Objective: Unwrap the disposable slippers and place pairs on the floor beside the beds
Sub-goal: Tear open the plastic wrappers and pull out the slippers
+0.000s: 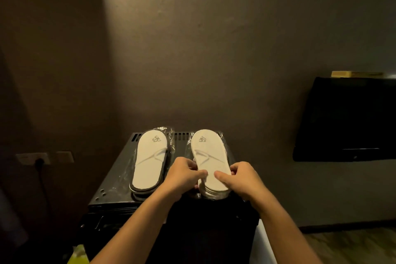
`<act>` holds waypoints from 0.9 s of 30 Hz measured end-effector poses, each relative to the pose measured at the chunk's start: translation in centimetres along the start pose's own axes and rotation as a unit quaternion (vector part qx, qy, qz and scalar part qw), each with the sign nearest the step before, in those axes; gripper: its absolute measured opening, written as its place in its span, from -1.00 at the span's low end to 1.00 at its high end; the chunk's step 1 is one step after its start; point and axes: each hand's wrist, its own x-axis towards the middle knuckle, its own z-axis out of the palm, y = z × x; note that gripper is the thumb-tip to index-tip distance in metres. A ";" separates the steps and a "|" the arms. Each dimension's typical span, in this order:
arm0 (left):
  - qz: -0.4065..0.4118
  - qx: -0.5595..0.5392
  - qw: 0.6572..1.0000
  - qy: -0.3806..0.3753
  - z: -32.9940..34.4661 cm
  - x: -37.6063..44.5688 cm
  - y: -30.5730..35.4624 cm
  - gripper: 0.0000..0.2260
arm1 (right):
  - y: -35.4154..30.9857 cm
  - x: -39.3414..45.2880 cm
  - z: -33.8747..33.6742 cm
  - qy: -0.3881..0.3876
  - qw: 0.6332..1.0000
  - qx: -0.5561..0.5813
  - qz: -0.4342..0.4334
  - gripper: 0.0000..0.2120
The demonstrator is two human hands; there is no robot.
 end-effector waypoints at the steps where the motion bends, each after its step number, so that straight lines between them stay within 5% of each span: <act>1: 0.005 -0.029 1.000 0.009 0.0 -0.2 0.2 -0.90 | 0.2 -0.1 0.0 -0.012 0.999 0.042 -0.007 -0.54; 6: 0.049 -0.144 0.988 0.041 -0.6 -1.3 0.5 -0.57 | -0.1 -1.8 0.2 0.034 0.973 0.211 -0.083 -0.62; 12: 0.078 -0.261 0.962 -0.031 -2.0 -3.4 0.8 -0.79 | -1.2 -4.2 0.6 0.077 0.923 0.339 -0.163 -0.60; 21: 0.097 -0.324 0.939 -0.058 -1.8 -5.1 0.3 -0.66 | -2.0 -5.6 0.9 0.065 0.926 0.344 -0.140 -0.66; 27: 0.099 -0.406 0.906 -0.067 -0.7 -5.5 -0.1 -0.65 | -2.2 -5.4 1.5 0.012 0.879 0.471 -0.074 -0.75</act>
